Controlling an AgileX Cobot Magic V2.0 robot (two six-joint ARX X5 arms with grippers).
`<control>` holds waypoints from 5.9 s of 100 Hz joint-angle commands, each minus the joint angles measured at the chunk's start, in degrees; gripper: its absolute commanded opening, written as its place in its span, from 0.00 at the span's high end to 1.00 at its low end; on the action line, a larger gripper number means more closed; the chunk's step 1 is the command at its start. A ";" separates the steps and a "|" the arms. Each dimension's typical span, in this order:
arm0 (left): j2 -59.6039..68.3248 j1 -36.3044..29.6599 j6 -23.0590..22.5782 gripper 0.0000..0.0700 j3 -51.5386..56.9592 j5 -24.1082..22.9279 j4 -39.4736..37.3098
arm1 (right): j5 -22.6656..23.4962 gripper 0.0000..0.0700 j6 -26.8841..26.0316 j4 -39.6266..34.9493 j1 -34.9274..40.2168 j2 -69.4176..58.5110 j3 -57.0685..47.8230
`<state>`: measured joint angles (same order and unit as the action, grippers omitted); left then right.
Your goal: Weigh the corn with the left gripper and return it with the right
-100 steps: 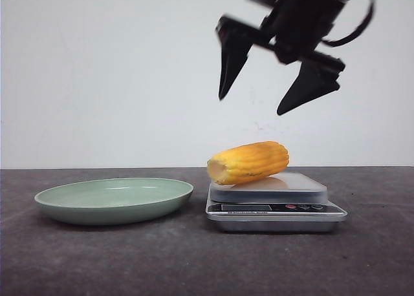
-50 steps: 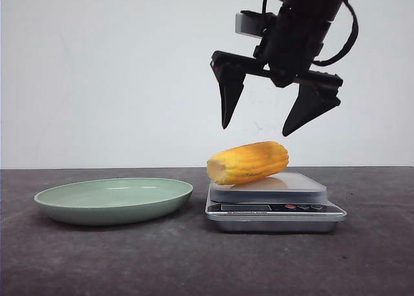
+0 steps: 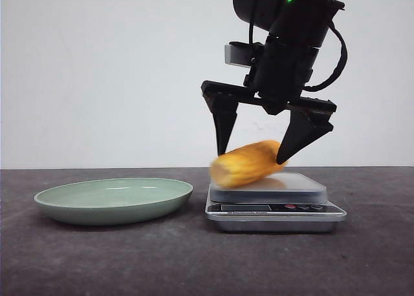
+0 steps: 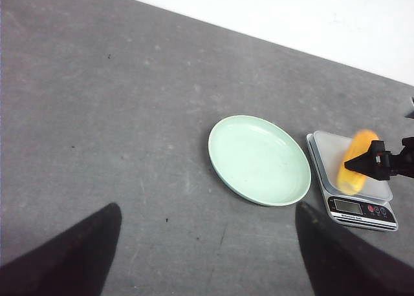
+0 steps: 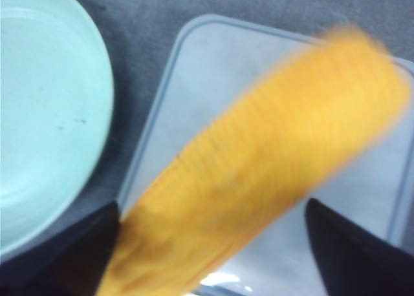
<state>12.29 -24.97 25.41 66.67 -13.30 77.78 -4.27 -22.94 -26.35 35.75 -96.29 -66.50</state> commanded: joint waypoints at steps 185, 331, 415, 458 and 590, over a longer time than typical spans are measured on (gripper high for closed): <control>-0.11 -0.11 -0.66 0.27 0.74 0.07 -0.96 | 6.43 0.92 -1.16 9.20 13.20 -18.88 -16.87; -0.11 -0.13 -0.96 0.27 -0.55 0.31 -5.01 | -7.76 0.14 13.11 -38.82 -16.44 64.35 -11.06; -0.11 -0.13 -5.57 1.00 -8.41 1.79 -16.15 | -2.14 0.98 8.50 -27.69 -16.39 79.21 10.60; -0.11 -0.13 -5.25 1.00 -8.39 1.79 -15.96 | -1.90 0.98 8.37 -28.68 -16.39 79.21 10.58; -12.11 23.28 -16.83 1.00 -59.41 9.73 -67.23 | -1.90 0.98 8.37 -28.68 -16.39 79.21 10.58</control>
<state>0.23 -1.98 9.54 8.84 -4.14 12.69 -6.20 -13.85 -55.46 19.11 -17.21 -55.33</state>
